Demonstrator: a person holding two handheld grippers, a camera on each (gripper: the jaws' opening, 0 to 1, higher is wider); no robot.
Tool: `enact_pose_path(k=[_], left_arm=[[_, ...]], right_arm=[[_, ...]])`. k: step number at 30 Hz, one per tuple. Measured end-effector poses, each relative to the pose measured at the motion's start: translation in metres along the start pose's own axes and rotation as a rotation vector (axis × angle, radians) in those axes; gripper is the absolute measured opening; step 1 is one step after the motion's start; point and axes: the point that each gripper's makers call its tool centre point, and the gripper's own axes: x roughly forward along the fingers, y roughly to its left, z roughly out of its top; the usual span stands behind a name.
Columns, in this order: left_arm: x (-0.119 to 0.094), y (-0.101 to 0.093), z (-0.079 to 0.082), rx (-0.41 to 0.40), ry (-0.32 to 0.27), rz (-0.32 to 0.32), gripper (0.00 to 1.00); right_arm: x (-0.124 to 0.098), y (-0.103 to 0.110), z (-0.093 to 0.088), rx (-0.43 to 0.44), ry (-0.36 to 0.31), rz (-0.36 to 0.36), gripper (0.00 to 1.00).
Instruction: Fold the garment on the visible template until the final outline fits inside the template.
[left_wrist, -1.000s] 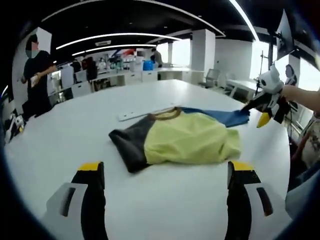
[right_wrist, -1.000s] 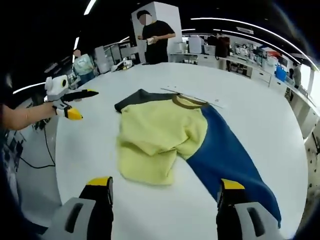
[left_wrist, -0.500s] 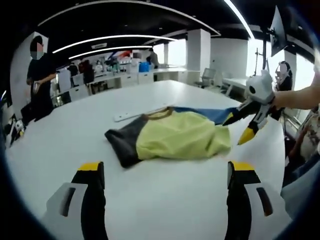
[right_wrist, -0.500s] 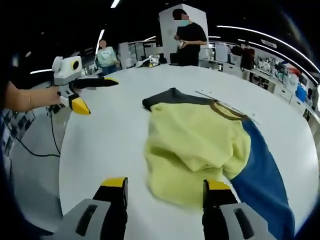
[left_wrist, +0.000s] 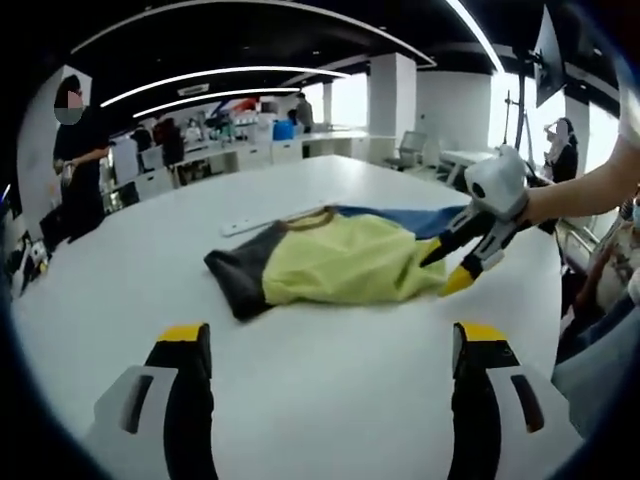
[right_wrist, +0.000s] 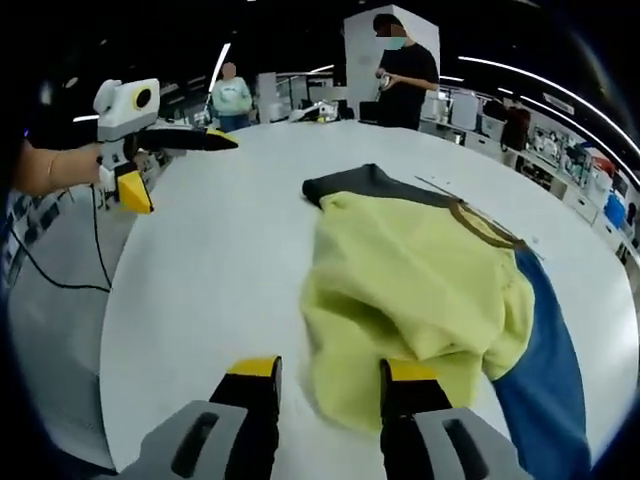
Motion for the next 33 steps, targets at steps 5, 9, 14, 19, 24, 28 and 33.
enact_pose_path(k=[5,9,14,19,24,28,33], left_arm=[[-0.004,-0.004,-0.003,-0.006,0.006,-0.002,0.96],[-0.006,-0.007,-0.006,0.0,0.009,-0.014,0.97],[-0.008,-0.01,-0.006,0.007,0.011,-0.019,0.96],[-0.009,-0.011,-0.009,0.008,0.017,-0.021,0.96],[-0.01,-0.012,-0.007,0.016,0.014,-0.028,0.95],[-0.01,-0.011,-0.005,0.005,0.01,-0.022,0.95],[-0.009,-0.015,-0.006,0.003,0.013,-0.04,0.93]], right_arm=[[0.003,-0.006,-0.003,-0.026,0.014,-0.033,0.24],[0.004,-0.007,-0.004,-0.056,0.027,-0.048,0.21],[0.007,-0.008,-0.004,-0.057,0.026,-0.064,0.16],[0.008,-0.007,-0.003,-0.053,0.024,-0.043,0.05],[-0.004,-0.007,0.013,-0.003,-0.003,-0.002,0.0],[-0.014,-0.011,0.026,0.006,-0.026,-0.006,0.0],[-0.024,-0.017,0.046,0.016,-0.059,-0.009,0.0]])
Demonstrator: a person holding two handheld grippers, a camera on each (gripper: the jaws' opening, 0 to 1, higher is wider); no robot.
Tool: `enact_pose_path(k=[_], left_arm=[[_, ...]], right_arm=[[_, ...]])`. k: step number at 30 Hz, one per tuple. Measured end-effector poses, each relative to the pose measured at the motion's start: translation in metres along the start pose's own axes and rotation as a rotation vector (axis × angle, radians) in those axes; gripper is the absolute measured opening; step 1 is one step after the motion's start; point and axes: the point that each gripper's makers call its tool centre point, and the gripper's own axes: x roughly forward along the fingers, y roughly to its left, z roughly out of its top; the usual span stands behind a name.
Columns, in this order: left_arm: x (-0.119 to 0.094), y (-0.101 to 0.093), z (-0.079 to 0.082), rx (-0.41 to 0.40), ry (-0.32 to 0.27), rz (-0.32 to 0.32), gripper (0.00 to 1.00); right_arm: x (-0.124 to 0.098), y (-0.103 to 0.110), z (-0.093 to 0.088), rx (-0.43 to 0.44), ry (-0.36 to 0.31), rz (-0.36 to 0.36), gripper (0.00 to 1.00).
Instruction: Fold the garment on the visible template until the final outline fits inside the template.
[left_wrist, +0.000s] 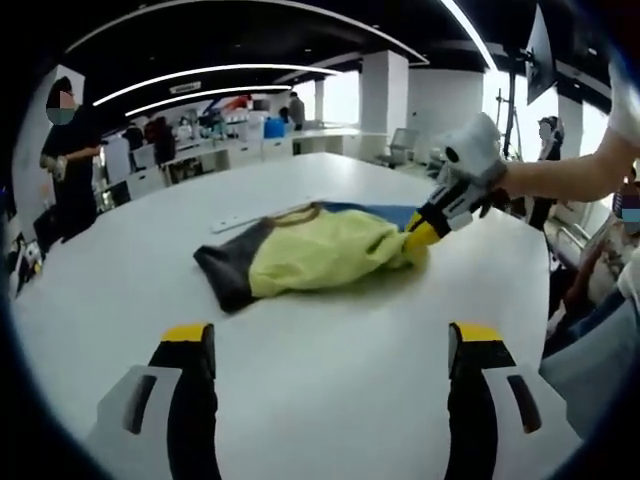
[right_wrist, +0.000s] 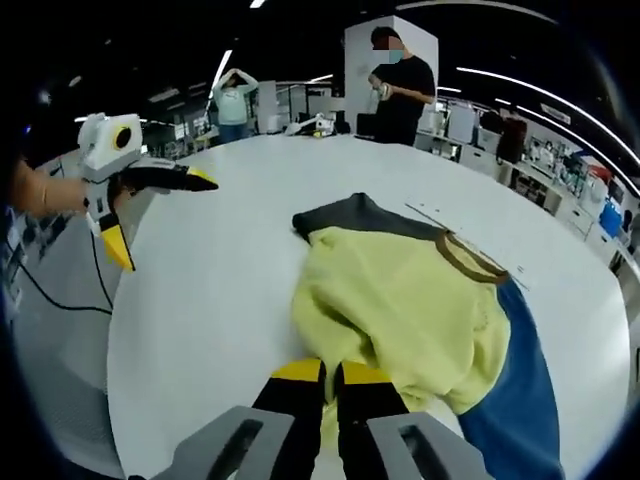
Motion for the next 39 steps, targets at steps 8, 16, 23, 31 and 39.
enact_pose_path(k=[8,16,23,31,39], left_arm=[[0.002,-0.007,-0.002,0.022,0.017,-0.027,0.92],[0.004,-0.006,-0.002,0.013,0.022,-0.028,0.89],[0.009,-0.005,-0.001,0.008,0.024,-0.032,0.88],[0.013,-0.003,-0.003,-0.007,0.03,-0.029,0.85],[0.02,-0.001,0.005,-0.024,0.01,-0.021,0.83]], right_arm=[[-0.007,-0.026,0.032,-0.009,-0.042,-0.038,0.0],[-0.003,-0.048,0.041,-0.029,-0.039,-0.081,0.0],[0.006,-0.074,0.044,0.009,-0.035,-0.114,0.0],[0.019,-0.099,0.044,-0.055,0.007,-0.152,0.0],[0.037,-0.115,0.037,-0.082,0.046,-0.158,0.0]])
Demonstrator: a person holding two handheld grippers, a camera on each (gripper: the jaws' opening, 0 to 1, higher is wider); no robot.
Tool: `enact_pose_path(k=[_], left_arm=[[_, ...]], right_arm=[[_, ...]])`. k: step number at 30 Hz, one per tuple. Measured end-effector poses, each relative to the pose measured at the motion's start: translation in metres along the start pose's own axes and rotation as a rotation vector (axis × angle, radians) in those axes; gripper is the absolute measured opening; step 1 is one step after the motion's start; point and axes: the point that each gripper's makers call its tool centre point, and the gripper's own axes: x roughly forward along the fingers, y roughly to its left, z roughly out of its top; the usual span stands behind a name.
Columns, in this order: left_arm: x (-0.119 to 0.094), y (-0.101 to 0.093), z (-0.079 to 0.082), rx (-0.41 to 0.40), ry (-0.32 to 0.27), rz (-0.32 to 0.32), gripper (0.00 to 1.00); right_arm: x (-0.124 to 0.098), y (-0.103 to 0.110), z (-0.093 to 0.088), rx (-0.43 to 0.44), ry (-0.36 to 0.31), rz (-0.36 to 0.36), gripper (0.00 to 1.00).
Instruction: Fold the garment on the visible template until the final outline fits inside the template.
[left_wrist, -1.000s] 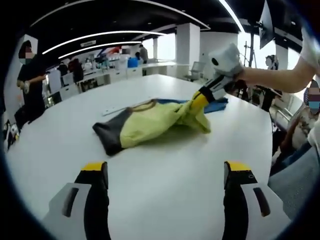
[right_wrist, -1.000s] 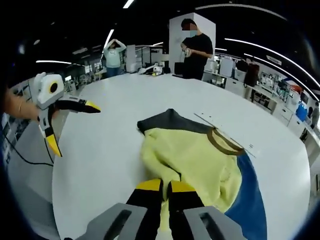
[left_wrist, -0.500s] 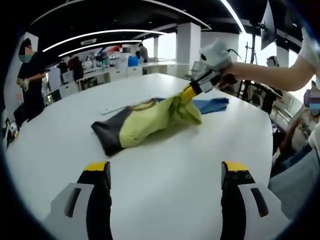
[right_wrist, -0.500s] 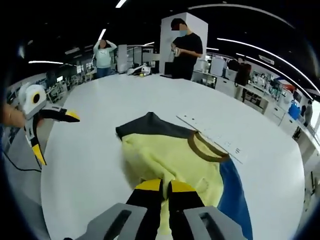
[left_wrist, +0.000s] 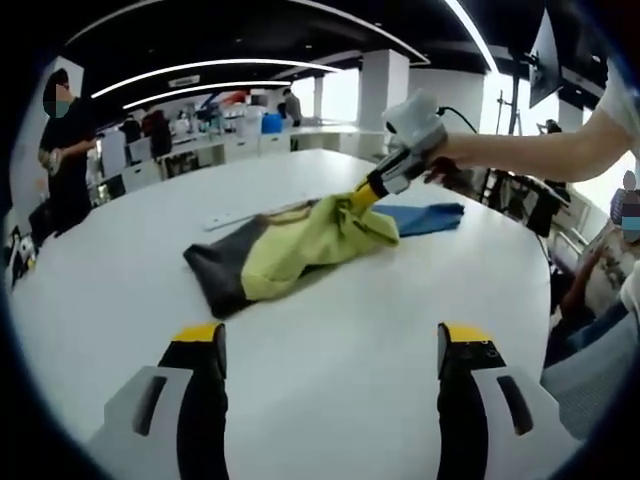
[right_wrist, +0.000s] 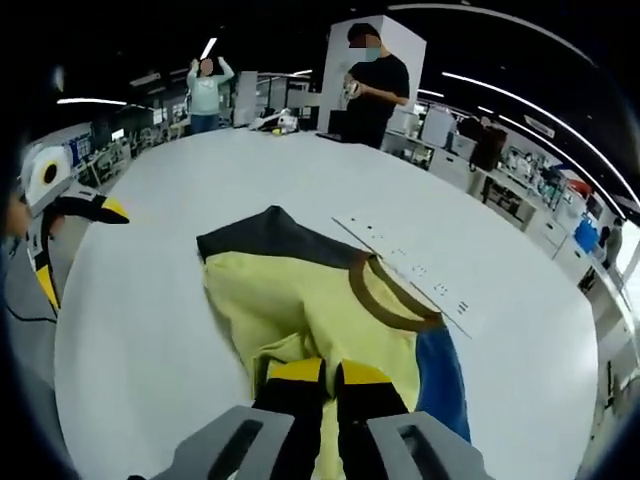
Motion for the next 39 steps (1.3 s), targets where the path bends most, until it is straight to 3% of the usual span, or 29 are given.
enact_pose_path(k=[6,17,21,23,27,34,39], left_arm=[[0.004,-0.003,-0.003,-0.009,0.01,-0.008,0.82],[0.009,-0.005,-0.004,-0.027,0.014,-0.011,0.78],[0.012,-0.004,-0.004,-0.047,0.009,-0.013,0.77],[0.014,-0.005,-0.007,-0.048,0.018,-0.022,0.76],[0.017,-0.006,-0.009,-0.047,0.037,-0.027,0.73],[0.028,-0.014,0.009,-0.053,-0.001,-0.036,0.66],[0.042,-0.014,0.011,-0.043,0.016,-0.021,0.59]], right_arm=[[0.014,-0.007,-0.007,-0.015,0.027,0.0,0.0],[0.03,-0.014,-0.025,0.048,0.067,-0.011,0.0],[0.032,-0.015,-0.026,0.111,0.068,-0.016,0.0],[0.028,-0.021,-0.019,0.23,0.034,-0.052,0.01],[0.016,-0.019,-0.01,0.26,0.015,-0.038,0.12],[-0.008,-0.008,-0.016,0.252,0.032,-0.037,0.32],[-0.022,0.002,-0.025,0.24,0.033,-0.038,0.36]])
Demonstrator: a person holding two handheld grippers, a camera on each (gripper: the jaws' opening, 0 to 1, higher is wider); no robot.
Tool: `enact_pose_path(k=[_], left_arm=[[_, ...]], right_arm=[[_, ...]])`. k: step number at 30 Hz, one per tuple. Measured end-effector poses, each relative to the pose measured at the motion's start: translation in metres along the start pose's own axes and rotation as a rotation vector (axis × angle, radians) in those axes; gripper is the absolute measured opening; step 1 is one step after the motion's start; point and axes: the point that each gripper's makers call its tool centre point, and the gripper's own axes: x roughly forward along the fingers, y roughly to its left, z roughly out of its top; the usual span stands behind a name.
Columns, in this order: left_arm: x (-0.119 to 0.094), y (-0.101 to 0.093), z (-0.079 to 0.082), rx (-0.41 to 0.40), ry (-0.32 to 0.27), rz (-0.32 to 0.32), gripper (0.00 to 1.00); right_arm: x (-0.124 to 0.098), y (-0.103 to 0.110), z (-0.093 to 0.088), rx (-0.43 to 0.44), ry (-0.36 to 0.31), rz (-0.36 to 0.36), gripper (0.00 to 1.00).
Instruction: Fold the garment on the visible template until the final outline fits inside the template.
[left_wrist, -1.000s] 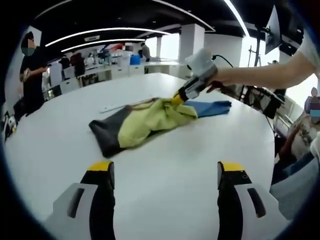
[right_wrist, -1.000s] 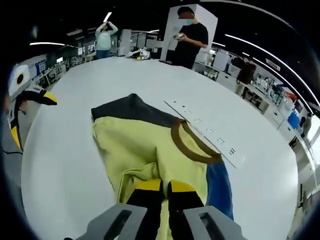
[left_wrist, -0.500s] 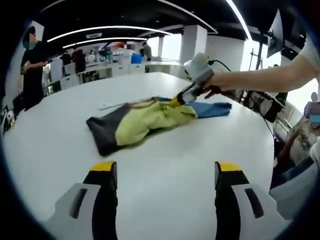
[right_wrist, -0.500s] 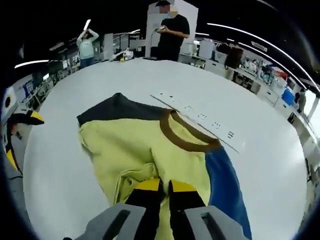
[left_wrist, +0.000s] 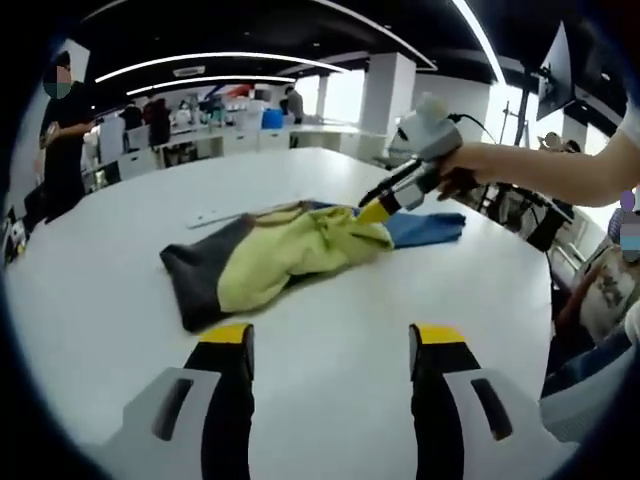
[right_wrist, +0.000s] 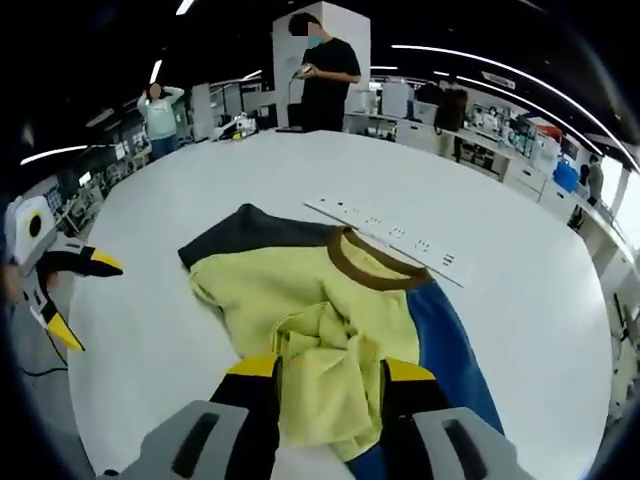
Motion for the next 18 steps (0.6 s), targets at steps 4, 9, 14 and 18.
enact_pose_path(k=[4,9,14,18], left_arm=[[0.011,-0.007,0.005,0.001,0.004,-0.015,0.58],[0.03,-0.017,0.02,0.024,-0.011,-0.025,0.55],[0.052,-0.025,0.036,0.037,-0.033,-0.042,0.53],[0.069,-0.029,0.043,0.038,-0.038,-0.044,0.52]], right_arm=[[-0.009,0.005,-0.014,-0.005,0.014,-0.004,0.37],[-0.014,0.008,-0.03,-0.007,0.03,-0.008,0.37],[-0.018,0.01,-0.041,-0.022,0.037,-0.015,0.37],[-0.019,0.009,-0.045,-0.024,0.036,-0.024,0.35]])
